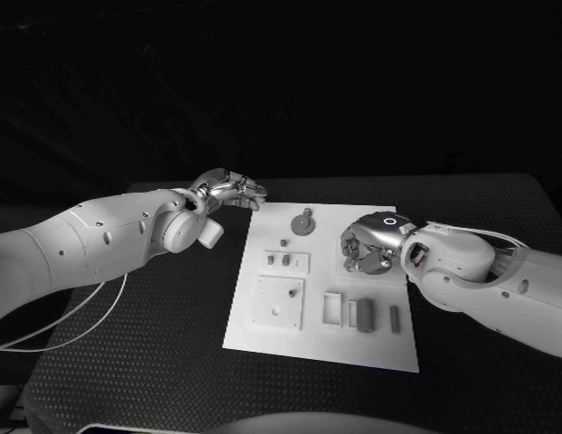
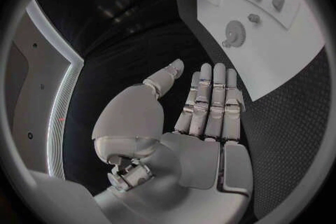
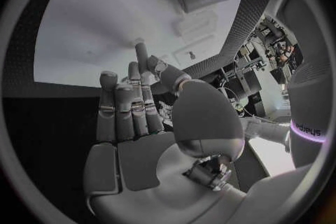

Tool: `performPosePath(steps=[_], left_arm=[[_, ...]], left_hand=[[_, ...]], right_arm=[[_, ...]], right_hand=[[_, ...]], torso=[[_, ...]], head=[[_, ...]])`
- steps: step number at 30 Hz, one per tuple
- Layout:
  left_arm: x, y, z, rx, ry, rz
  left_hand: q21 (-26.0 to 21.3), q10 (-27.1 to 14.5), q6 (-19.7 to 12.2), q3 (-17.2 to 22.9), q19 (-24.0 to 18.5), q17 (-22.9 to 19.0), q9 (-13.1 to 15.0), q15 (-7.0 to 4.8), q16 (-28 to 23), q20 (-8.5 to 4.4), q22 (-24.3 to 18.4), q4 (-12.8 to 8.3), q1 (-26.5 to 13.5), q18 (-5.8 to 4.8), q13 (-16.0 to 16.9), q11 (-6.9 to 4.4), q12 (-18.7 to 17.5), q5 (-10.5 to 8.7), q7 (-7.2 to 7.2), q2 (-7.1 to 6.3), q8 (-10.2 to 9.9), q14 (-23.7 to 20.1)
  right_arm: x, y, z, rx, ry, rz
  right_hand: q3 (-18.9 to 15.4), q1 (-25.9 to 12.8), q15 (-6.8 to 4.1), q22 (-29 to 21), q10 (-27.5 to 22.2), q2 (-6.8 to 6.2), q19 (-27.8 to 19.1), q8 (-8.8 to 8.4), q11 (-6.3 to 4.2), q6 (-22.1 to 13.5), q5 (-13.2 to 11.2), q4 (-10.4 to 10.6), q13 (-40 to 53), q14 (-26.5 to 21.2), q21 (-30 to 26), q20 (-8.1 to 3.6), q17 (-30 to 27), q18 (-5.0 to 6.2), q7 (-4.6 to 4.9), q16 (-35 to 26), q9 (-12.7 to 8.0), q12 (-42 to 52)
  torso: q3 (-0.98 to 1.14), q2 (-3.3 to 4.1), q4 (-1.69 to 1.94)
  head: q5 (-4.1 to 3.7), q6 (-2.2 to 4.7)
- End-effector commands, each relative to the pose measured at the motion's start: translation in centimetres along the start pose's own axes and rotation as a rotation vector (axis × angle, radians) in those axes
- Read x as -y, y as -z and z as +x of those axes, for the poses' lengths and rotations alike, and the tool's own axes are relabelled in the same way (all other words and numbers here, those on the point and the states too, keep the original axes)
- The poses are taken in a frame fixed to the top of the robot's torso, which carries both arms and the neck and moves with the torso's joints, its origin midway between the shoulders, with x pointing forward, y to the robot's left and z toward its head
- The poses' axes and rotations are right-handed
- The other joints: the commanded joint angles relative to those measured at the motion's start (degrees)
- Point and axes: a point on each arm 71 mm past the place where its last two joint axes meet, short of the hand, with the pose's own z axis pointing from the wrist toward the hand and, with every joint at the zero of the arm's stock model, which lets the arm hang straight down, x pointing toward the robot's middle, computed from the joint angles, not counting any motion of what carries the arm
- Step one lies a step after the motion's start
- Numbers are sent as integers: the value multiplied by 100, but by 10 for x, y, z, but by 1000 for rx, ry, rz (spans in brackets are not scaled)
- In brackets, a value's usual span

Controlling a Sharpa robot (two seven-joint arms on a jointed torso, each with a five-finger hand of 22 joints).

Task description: Assemble the parts on the task board

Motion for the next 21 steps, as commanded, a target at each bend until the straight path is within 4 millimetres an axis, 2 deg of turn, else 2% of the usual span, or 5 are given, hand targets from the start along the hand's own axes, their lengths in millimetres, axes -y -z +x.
performPosePath(steps=[1, 7, 12, 17, 21], left_arm=[[2, -1, 2, -11, 8, 11], [2, -1, 2, -12, 8, 10], [1, -1, 1, -10, 8, 10], [2, -1, 2, -12, 8, 10], [3, -3, 5, -17, 9, 13]], left_hand=[[-16, -30, -25, -18, 19, 8, -5, -16, -40, 24, -7, 18, -60, -85, -8, 8, -34, -7, -18, 9, 10, 42], [-15, -29, -25, -19, 20, 13, -5, -16, -44, 24, -10, 20, -61, -85, -8, 8, -34, -7, -19, 10, 11, 43], [-15, -29, -24, -19, 20, 17, -5, -16, -48, 24, -11, 20, -61, -85, -7, 8, -33, -7, -19, 10, 12, 44], [-15, -29, -24, -20, 20, 21, -5, -16, -51, 24, -13, 20, -61, -85, -7, 8, -33, -7, -19, 9, 12, 44], [-15, -28, -23, -20, 20, 23, -5, -16, -53, 24, -14, 20, -61, -85, -7, 7, -33, -7, -20, 9, 13, 45]], right_arm=[[-8, 0, -13, 53, 11, -20], [-22, 0, -21, 62, 0, -61], [-40, -2, -24, 72, -21, -110], [-71, -11, -19, 90, -77, -189], [-97, -16, -10, 84, -103, -246]], right_hand=[[43, 115, -43, 102, 89, 113, 45, 32, -52, 59, 26, -5, 242, 6, 30, -19, 3, 153, 3, 30, 99, 24], [47, 115, -46, 101, 92, 109, 49, 33, -55, 63, 26, -4, 248, 9, 30, -21, 3, 153, 1, 28, 104, 27], [52, 117, -47, 100, 93, 112, 50, 33, -56, 64, 26, -4, 251, 10, 29, -22, 2, 153, 1, 27, 106, 27], [61, 118, -48, 99, 90, 118, 51, 31, -56, 62, 27, -4, 256, 10, 27, -24, 1, 153, 1, 22, 109, 26], [72, 119, -49, 96, 82, 124, 52, 26, -56, 55, 28, -5, 261, 6, 23, -26, -1, 153, 2, 14, 113, 21]], torso=[[0, 2, -2], [-2, 1, 4], [6, 2, 2], [0, 2, -9], [6, 1, 4]], head=[[12, 4], [55, -15], [89, -38], [123, -43], [126, -34]])
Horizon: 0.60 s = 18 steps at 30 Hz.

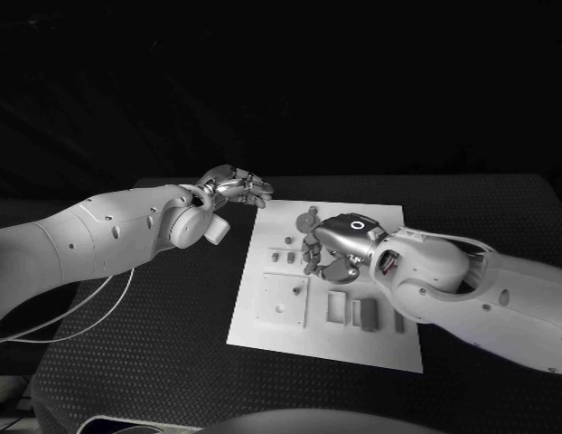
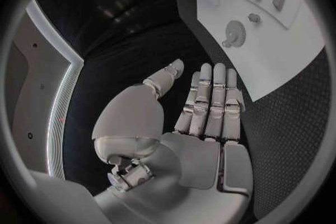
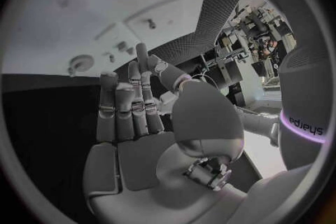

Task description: Assemble the parts on the task board

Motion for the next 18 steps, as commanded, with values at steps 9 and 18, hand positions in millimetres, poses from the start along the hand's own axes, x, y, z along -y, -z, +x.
performPosePath(steps=[9, 18], left_arm=[[3, -3, 5, -17, 9, 11], [3, -3, 7, -23, 10, 11]], left_hand=[[-15, -28, -23, -22, 20, 12, -6, 4, -34, 25, -11, 21, -63, -85, -7, 7, -33, -7, -20, 8, 13, 25], [-15, -28, -22, -22, 19, 17, -6, 4, -39, 25, -13, 22, -62, -85, -7, 7, -33, -7, -22, 8, 14, 26]], right_arm=[[-41, -21, 34, -35, -41, -106], [-51, -29, 50, -69, -26, -124]], right_hand=[[51, 124, -31, 96, 49, 128, 13, 10, -24, 16, 21, -5, 263, -6, 22, -29, -3, 153, -1, 8, 115, 19], [57, 125, -32, 95, 46, 131, 13, 7, -24, 13, 21, -5, 267, -7, 21, -30, -3, 153, 0, 5, 118, 17]], torso=[[-4, 4, 9], [-5, 3, 8]], head=[[38, -14], [94, -74]])
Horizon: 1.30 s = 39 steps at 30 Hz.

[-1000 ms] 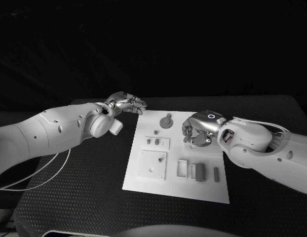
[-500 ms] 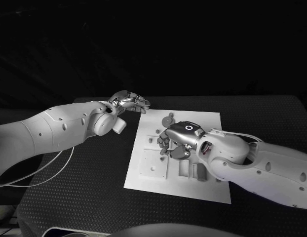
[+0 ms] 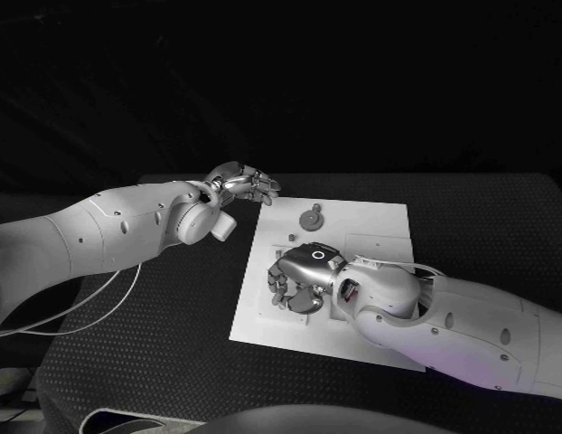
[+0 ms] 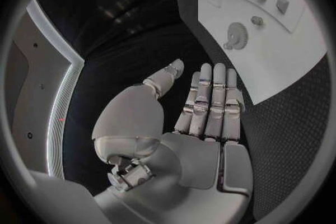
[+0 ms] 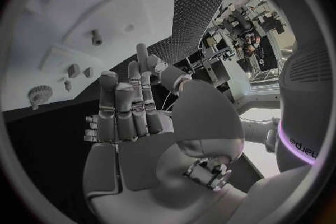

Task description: Assemble the parts on the task board

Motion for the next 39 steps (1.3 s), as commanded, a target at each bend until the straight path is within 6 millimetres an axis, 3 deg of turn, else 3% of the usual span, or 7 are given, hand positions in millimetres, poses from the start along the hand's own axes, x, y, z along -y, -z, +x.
performPosePath(steps=[1, 16, 39], left_arm=[[2, -1, 2, -16, 9, 8], [2, -2, 3, -18, 9, 8], [2, -2, 4, -20, 10, 9]], left_hand=[[-15, -28, -22, -22, 19, 11, -7, 4, -40, 25, -9, 22, -62, -85, -7, 7, -32, -7, -22, 7, 14, 26], [-14, -29, -24, -23, 19, 22, -7, 5, -50, 25, -14, 25, -64, -85, -7, 7, -33, -7, -22, 6, 15, 27], [-14, -30, -25, -24, 19, 39, -9, 5, -63, 25, -21, 30, -65, -85, -7, 8, -33, -7, -21, 7, 15, 29]], right_arm=[[-1, -2, 5, -20, 30, -14], [1, -7, 21, -77, 67, 7], [11, -7, 22, -65, 107, 44]], right_hand=[[26, 125, -42, 96, 57, 132, 14, 8, -13, 33, 22, -4, 257, 0, 21, -33, -4, 153, 0, 5, 115, 39], [35, 122, -43, 97, 55, 130, 15, 6, -14, 31, 20, -5, 267, 3, 22, -36, -2, 153, 0, 4, 123, 38], [54, 128, -47, 102, 58, 118, 22, 7, -18, 37, 20, -6, 287, 11, 29, -42, 4, 153, -3, 7, 140, 40]], torso=[[0, 2, 0], [0, -1, -1], [1, -3, -3]], head=[[23, -28], [36, -61], [52, -77]])
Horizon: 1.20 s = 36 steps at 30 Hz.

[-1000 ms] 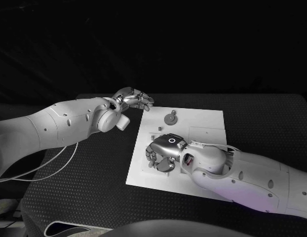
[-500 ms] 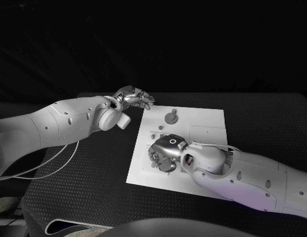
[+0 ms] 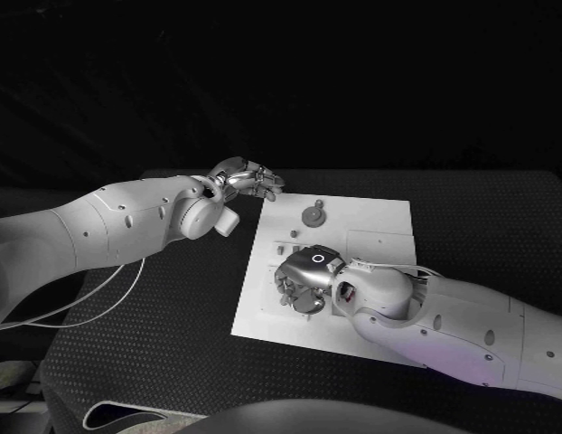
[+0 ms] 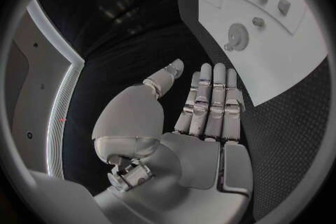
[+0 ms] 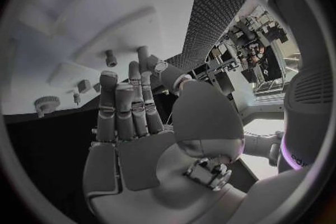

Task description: Assemble the parts on the task board

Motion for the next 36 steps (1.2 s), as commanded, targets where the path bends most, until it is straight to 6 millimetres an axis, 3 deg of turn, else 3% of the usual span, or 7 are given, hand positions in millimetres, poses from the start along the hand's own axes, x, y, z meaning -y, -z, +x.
performPosePath(steps=[1, 24, 28, 36], left_arm=[[1, -1, 2, -14, 9, 8], [2, -1, 3, -16, 9, 8], [2, -1, 3, -17, 9, 7], [1, 0, 2, -15, 9, 4]], left_hand=[[-14, -30, -25, -11, 19, 11, -9, 5, -20, 26, -6, 17, -65, -85, -7, 8, -33, -7, -21, 7, 15, 30], [-14, -31, -26, -11, 18, 26, -10, 5, -32, 26, -12, 18, -62, -85, -7, 8, -33, -7, -22, 6, 16, 31], [-14, -31, -26, -12, 18, 28, -10, 5, -33, 26, -13, 19, -62, -85, -7, 8, -33, -7, -22, 6, 16, 31], [-14, -32, -26, -14, 18, 32, -10, 6, -37, 27, -15, 20, -65, -85, -7, 9, -34, -7, -23, 3, 16, 32]], right_arm=[[1, 0, 1, -7, 25, 8], [-7, -7, 13, -74, 2, -24], [-5, -7, 15, -80, -15, -16], [0, -4, 14, -45, -46, -4]], right_hand=[[38, 129, -32, 102, 47, 118, 2, 16, -28, 46, 20, 8, 92, 4, 30, -20, 4, 153, 9, 8, 27, 29], [58, 53, 14, 102, -71, 66, -62, -59, 18, -52, 17, 10, 114, -46, -3, 5, 6, 153, 57, -28, 44, -49], [-4, -58, 108, 106, -298, -92, -110, -205, 114, -267, 13, 21, 80, -96, -18, 42, 19, 153, 151, -33, 2, -189], [-149, -414, 292, 93, -705, -538, -163, -490, 304, -695, 15, 73, -3, -218, -58, 110, 43, 153, 324, -26, -140, -437]], torso=[[-4, -1, 4], [-1, 2, 1], [-4, 0, -4], [0, 1, -3]], head=[[-3, 0], [-16, -20], [-22, -11], [-30, -10]])
